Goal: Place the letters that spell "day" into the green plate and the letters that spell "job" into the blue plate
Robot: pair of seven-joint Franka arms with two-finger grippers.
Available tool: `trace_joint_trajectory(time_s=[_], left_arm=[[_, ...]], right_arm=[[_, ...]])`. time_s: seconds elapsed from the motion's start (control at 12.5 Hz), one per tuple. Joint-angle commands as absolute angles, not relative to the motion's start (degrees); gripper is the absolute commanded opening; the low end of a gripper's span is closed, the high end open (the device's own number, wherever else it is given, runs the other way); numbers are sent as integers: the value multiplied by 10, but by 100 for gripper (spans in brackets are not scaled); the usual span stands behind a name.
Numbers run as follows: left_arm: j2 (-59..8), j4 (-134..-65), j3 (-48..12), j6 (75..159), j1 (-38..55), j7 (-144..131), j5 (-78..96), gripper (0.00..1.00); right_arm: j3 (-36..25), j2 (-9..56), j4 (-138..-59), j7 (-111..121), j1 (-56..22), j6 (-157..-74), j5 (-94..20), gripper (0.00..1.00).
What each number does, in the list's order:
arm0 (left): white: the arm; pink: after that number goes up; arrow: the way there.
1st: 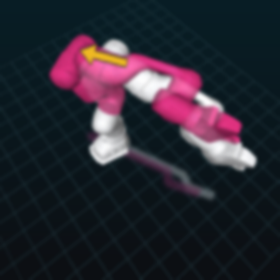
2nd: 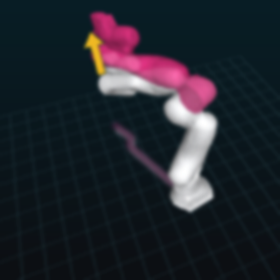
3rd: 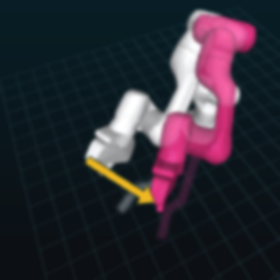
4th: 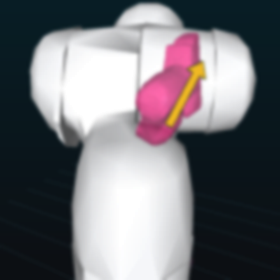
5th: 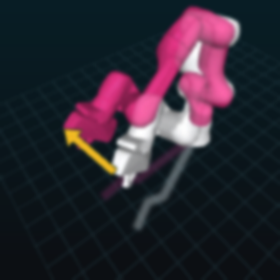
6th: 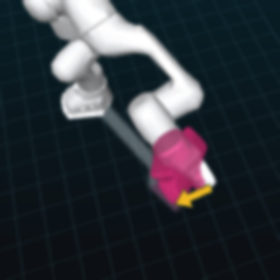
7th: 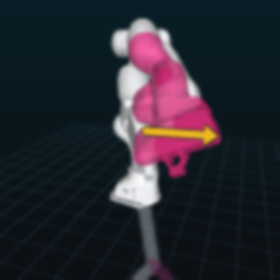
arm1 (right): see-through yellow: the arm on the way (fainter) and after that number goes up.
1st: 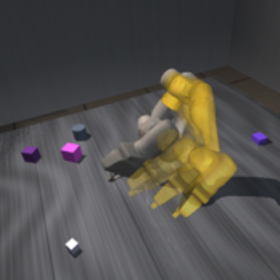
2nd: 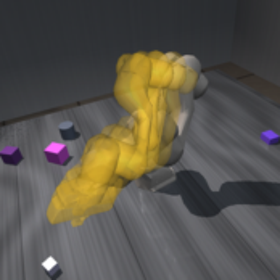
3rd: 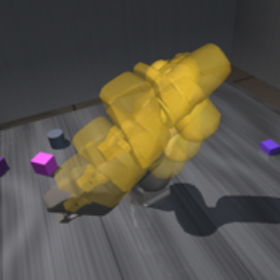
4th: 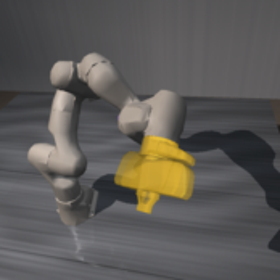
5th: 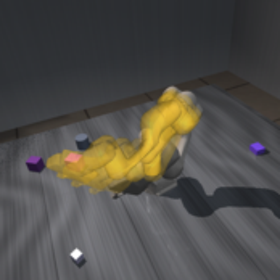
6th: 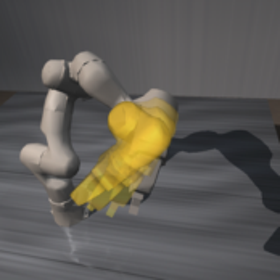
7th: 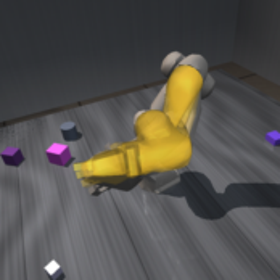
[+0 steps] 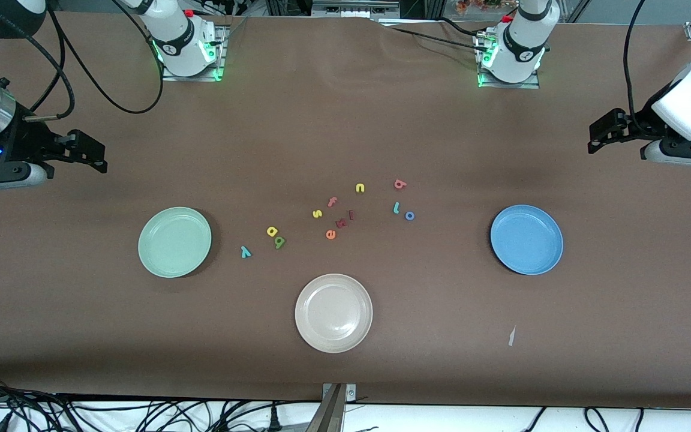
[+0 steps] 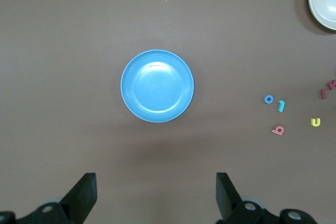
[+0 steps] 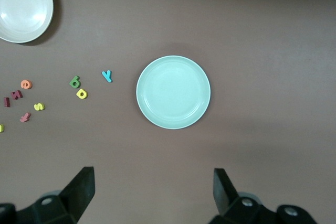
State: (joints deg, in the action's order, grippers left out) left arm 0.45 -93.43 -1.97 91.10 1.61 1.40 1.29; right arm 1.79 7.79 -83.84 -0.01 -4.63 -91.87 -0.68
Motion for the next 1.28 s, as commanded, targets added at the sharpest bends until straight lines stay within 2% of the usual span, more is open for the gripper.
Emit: trace_joint_trajectory(time_s=[0.0,1.2], left_arm=[[-1,-918,-22,898,11,25,18,100],[-1,-918,-23,897,11,25,18,100]], right_arm=[[18,76,-833,-9,-46,-910,-5,100],[18,84,-838,-11,-47,-907,-13,100]])
